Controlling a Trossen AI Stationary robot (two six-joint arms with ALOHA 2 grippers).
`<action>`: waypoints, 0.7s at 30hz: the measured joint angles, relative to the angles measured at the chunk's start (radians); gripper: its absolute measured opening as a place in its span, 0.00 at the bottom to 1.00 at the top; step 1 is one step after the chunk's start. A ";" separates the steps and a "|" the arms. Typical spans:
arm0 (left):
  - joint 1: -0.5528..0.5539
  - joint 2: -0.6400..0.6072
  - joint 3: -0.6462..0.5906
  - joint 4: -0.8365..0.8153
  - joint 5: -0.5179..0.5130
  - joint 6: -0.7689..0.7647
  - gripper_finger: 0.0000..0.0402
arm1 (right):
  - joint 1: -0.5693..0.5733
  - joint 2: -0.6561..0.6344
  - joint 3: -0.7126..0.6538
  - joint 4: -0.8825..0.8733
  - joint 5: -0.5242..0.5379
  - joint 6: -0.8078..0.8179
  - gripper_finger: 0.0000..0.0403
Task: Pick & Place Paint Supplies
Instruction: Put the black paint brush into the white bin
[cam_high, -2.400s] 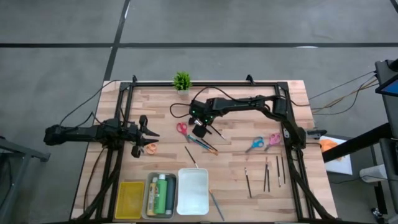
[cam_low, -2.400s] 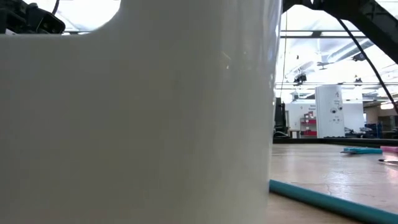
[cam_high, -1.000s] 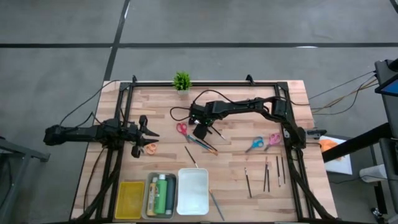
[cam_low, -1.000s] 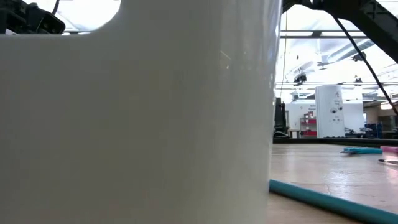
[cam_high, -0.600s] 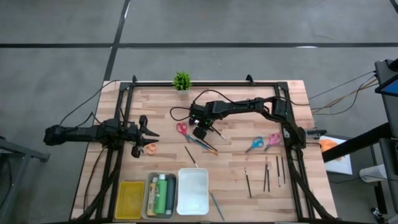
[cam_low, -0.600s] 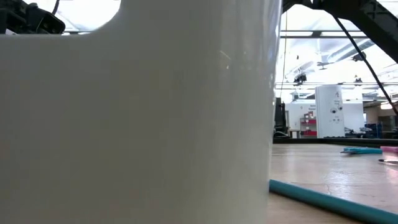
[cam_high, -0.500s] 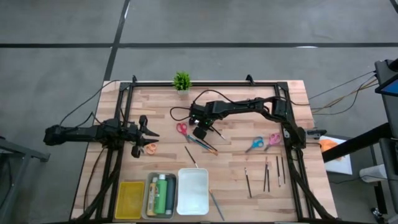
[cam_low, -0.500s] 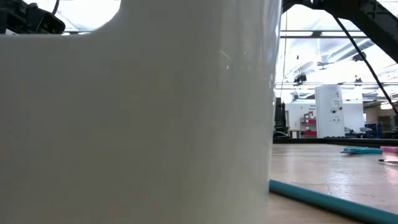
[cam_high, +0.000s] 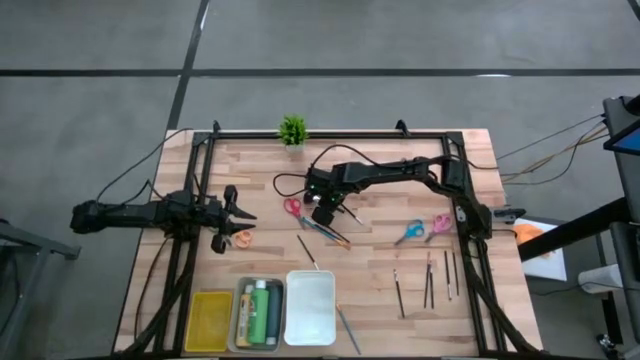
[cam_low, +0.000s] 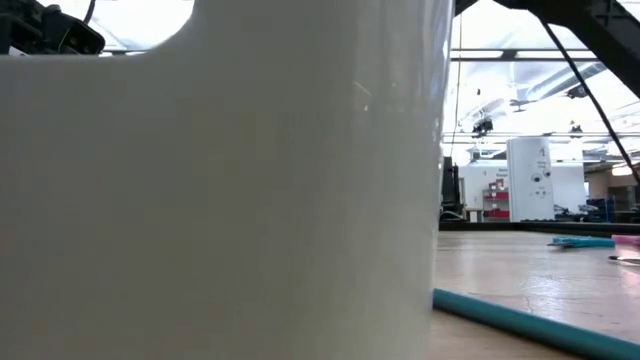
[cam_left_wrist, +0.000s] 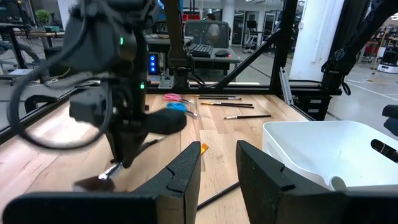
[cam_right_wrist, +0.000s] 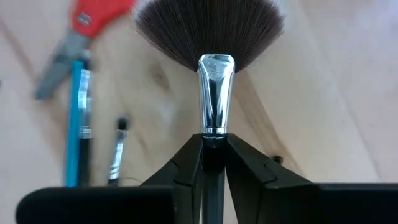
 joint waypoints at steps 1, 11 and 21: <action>0.000 0.000 0.000 0.000 0.000 0.000 0.26 | 0.000 -0.011 0.000 0.000 0.001 -0.014 0.13; 0.000 0.000 0.000 0.000 0.000 0.000 0.26 | 0.001 -0.170 0.001 0.003 -0.081 -0.268 0.13; 0.000 0.000 0.000 0.000 0.000 0.000 0.26 | 0.046 -0.302 0.000 0.061 -0.336 -0.575 0.13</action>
